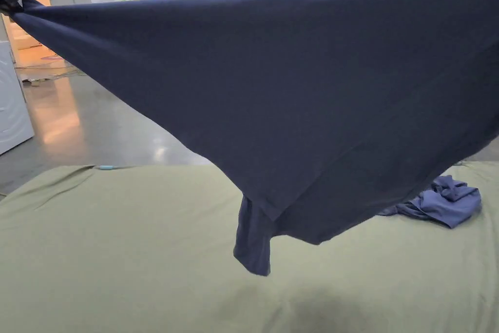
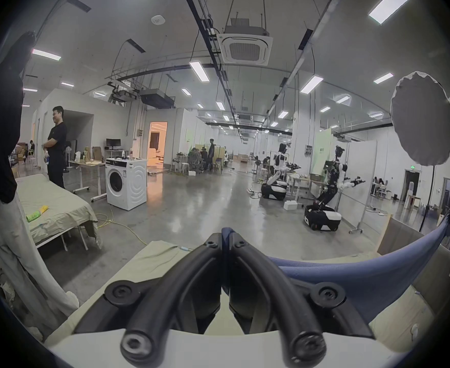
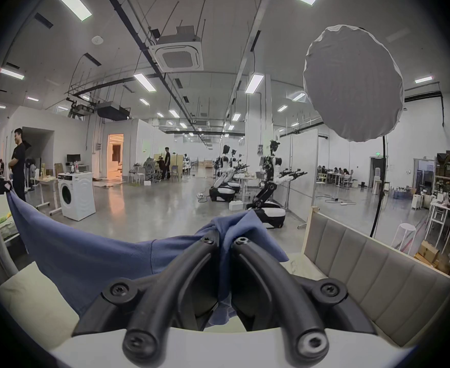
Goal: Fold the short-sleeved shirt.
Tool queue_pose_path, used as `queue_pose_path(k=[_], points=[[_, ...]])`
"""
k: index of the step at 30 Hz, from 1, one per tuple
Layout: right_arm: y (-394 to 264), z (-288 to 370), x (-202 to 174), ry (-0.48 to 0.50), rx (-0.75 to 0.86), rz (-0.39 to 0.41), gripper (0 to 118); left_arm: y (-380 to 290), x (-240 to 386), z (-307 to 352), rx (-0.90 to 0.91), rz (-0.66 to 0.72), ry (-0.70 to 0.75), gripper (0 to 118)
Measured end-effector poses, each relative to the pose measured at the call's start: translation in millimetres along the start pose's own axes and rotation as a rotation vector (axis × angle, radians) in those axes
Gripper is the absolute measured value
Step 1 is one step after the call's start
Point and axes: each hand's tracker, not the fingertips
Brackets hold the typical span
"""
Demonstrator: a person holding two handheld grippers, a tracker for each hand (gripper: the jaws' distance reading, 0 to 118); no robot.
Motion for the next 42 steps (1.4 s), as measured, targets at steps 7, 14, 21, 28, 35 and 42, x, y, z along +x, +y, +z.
queue_pose_path(k=[7,14,21,28,35,42], points=[[-71,-31,9,-0.011,-0.068,-0.011,7,-72,18,-38,-0.106,-0.022,-0.025,2],[-188,-20,19,-0.012,-0.209,0.007,8,-176,29,-26,-0.195,-0.088,-0.074,2],[-285,58,15,-0.042,-0.218,0.103,8,-274,34,50,-0.177,-0.272,-0.002,2],[-343,169,-5,-0.081,-0.235,0.100,7,-332,16,157,-0.242,-0.164,0.012,2],[-376,272,0,-0.033,-0.300,0.120,8,-366,-29,248,-0.250,-0.188,0.032,2],[-425,328,14,-0.008,-0.494,0.062,7,-422,-63,286,-0.483,-0.141,0.013,2]])
